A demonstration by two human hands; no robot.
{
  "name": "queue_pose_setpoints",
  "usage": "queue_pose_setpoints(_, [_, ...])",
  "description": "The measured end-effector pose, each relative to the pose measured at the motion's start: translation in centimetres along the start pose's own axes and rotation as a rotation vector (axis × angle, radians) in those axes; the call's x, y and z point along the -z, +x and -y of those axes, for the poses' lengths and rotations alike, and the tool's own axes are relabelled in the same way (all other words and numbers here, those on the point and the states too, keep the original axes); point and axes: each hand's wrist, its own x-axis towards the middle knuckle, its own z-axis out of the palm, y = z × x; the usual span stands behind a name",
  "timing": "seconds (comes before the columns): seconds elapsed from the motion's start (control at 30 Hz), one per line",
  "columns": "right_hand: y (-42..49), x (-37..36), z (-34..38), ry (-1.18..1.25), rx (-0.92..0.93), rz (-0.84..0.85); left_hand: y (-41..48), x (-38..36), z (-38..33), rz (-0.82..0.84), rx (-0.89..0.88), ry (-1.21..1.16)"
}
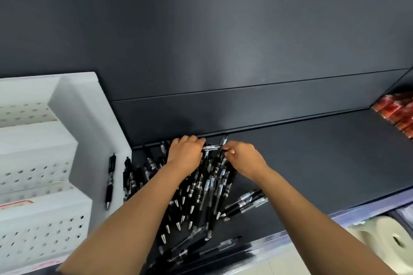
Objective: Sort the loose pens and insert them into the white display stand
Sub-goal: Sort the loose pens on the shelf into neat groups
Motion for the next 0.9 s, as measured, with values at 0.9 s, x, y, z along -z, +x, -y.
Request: queue_pose_setpoints(0.9, [7.1,-2.7,-1.1,-0.106,-0.019,-0.012,-6.9,2.2,-3.7,-0.064,0.449,-0.32])
